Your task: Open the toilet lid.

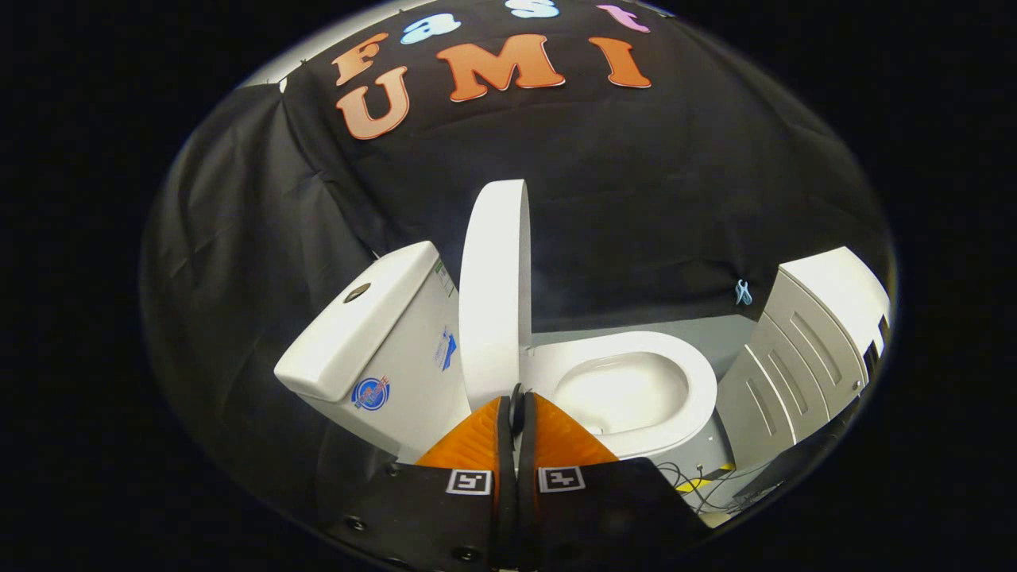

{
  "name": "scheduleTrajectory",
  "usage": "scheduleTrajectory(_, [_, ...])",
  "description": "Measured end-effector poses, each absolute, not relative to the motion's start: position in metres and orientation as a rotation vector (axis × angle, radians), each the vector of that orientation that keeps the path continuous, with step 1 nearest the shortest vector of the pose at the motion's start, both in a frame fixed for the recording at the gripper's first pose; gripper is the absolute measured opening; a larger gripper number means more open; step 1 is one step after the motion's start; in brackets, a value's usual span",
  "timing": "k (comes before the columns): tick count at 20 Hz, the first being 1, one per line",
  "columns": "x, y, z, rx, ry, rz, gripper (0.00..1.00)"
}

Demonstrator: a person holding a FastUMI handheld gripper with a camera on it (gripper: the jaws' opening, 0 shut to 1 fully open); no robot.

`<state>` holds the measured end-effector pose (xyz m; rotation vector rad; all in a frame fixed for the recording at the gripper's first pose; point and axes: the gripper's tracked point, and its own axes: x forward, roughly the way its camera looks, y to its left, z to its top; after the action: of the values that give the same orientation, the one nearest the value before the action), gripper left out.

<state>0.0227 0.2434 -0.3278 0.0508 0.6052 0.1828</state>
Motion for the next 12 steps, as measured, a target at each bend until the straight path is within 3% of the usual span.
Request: scheduleTrajectory(12, [0.017, 0.295, -0.328, -0.007, 0.585, 0.227, 0.08])
